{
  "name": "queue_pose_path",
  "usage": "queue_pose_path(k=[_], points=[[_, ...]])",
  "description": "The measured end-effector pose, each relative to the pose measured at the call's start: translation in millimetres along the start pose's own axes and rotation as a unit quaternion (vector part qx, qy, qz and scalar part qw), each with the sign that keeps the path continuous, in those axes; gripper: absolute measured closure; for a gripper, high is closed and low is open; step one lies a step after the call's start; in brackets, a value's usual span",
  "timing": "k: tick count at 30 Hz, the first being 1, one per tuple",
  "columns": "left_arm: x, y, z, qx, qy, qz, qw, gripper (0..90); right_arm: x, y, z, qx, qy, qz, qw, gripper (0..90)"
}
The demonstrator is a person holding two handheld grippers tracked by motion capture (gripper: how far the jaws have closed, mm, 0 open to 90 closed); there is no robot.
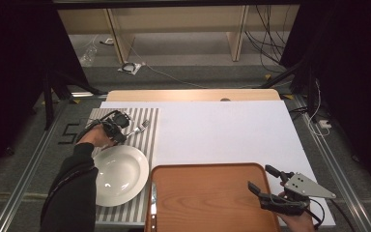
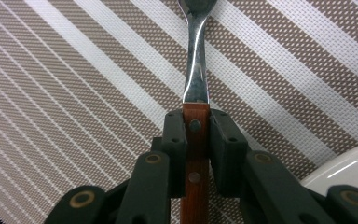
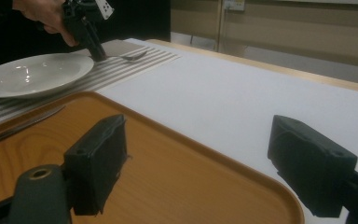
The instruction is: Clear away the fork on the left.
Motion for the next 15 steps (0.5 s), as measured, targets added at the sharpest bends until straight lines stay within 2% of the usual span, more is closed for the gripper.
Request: queue_pose_path(k=[4, 8, 11, 15], points=[[-1.3, -5.0, -6.1, 0.021, 0.006, 0.0, 0.9998, 77.1, 0.1, -0.2, -0.1, 0.0, 0.0, -0.001, 1.0, 20.5], [-2.8, -10.3, -12.2, 0.036, 0.002, 0.001, 0.9994, 77.1, -0.1, -0.2, 0.1, 0.0, -0.002, -0.002, 1.0, 20.6], [-3.4, -13.2, -17.4, 0.044, 0.003, -0.005, 0.999, 77.1, -0.1, -0.2, 0.2, 0.0, -0.001, -0.001, 1.0, 20.6], [-2.7, -12.6, -25.7, 0.042, 0.008, -0.022, 0.9989, 77.1, -0.2, -0.1, 0.2, -0.001, -0.002, -0.001, 1.0, 20.6]])
Point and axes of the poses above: each handheld gripper's, and its own axes: z roughly forward along the jaws, x roughly out of its top, y roughly to its right, the point moved 2 cm from there along z, roughly forward along the jaws, and after that the axes turned 11 degrees about y, right-handed, at the moved point
